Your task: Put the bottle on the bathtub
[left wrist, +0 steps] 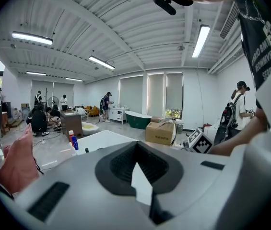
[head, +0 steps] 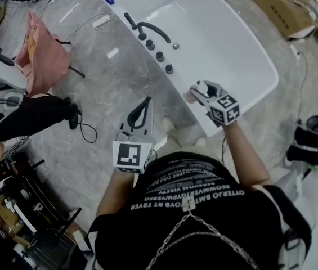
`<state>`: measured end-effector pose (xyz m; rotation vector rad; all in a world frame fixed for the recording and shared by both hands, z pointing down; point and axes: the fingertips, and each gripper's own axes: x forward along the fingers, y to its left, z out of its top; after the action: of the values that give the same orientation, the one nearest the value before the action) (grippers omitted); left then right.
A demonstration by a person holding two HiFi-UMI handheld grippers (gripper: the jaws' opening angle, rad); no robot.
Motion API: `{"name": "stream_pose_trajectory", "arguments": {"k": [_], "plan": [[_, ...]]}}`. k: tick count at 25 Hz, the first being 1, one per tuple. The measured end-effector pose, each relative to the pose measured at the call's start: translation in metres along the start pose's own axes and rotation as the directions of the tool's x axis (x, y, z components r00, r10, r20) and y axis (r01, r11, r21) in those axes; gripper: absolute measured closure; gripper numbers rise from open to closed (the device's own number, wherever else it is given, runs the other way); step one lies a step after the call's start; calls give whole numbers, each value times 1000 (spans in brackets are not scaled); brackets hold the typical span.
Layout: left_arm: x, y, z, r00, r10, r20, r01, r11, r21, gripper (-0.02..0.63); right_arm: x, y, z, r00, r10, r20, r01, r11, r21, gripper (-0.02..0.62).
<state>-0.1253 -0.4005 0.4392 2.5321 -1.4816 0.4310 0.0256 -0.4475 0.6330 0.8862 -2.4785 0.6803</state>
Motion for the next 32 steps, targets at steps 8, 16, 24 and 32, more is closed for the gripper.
{"name": "stream_pose_trajectory", "arguments": {"k": [8,16,24,32], "plan": [[-1,12,-18,999,14,-35,-15,999,-33,604,32,-17,-28,997,-25,-77,27,999,21,446],[2,12,-27,999,2,-54,-4,999,-41,604,57,-35,-61,987,-55,-153,60,998,27,444],[-1,12,-36,997,26,-70,-29,999,-44,604,69,-46,-82,980,-66,-189,73,997,29,442],[-7,6,-37,997,40,-70,-46,995,-88,604,74,-43,-104,974,-63,-216,67,998,11,440]]}}
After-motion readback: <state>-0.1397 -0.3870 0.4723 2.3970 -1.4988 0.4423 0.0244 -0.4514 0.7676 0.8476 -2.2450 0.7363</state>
